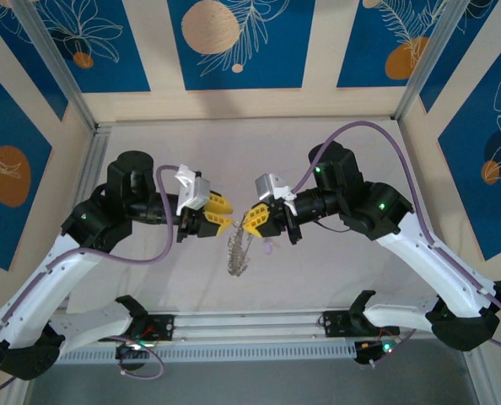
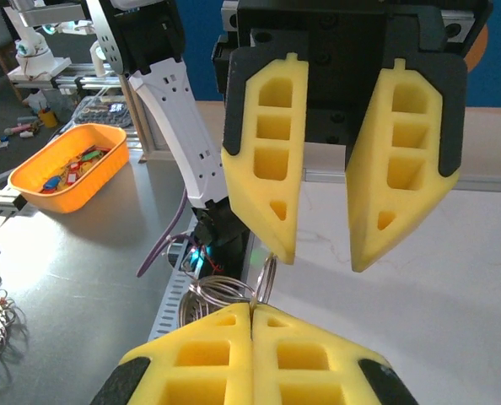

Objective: Put the keys on the keyring

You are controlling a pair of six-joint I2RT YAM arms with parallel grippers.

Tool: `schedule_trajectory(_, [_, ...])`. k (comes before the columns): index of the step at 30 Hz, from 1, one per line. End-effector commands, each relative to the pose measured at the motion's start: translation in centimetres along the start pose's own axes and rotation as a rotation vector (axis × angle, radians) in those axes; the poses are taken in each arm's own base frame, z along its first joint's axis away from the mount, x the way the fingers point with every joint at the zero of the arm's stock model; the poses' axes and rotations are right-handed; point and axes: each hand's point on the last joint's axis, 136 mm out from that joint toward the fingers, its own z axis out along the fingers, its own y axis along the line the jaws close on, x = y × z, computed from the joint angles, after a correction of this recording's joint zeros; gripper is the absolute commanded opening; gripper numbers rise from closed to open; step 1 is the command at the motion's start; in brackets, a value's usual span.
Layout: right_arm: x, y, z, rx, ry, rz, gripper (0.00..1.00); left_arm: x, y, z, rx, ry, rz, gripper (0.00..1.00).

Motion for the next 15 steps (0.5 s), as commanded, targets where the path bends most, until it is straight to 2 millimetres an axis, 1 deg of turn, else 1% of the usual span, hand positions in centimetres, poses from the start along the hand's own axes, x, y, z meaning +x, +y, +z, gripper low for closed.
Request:
schedule_trajectory(1, [-1.3,0.4,-0.3,-0.009,-0.027,-0.042,0.0,-0.8,-1.2,-0.2,0.052,-0.022,0.034,0.24])
schedule_trajectory(6, [-1.2,0.2,0.0,-0.008,-0.024,-0.041,0.0,-0.8,-1.6,0.0,0.077,-0.018,0.025,0.14])
schedule_trajectory(11, [-0.8,-0.3,0.1,0.017,-0.008,-0.038,0.0,-1.0,-2.1,-0.6,0.065,-0.024,0.038,0.18])
schedule_trajectory(15, [-0.7,-0.2,-0.1,0.024,-0.008,-0.041,0.0,-1.1,-2.3,-1.4,0.037,-0.004,0.051,0.22])
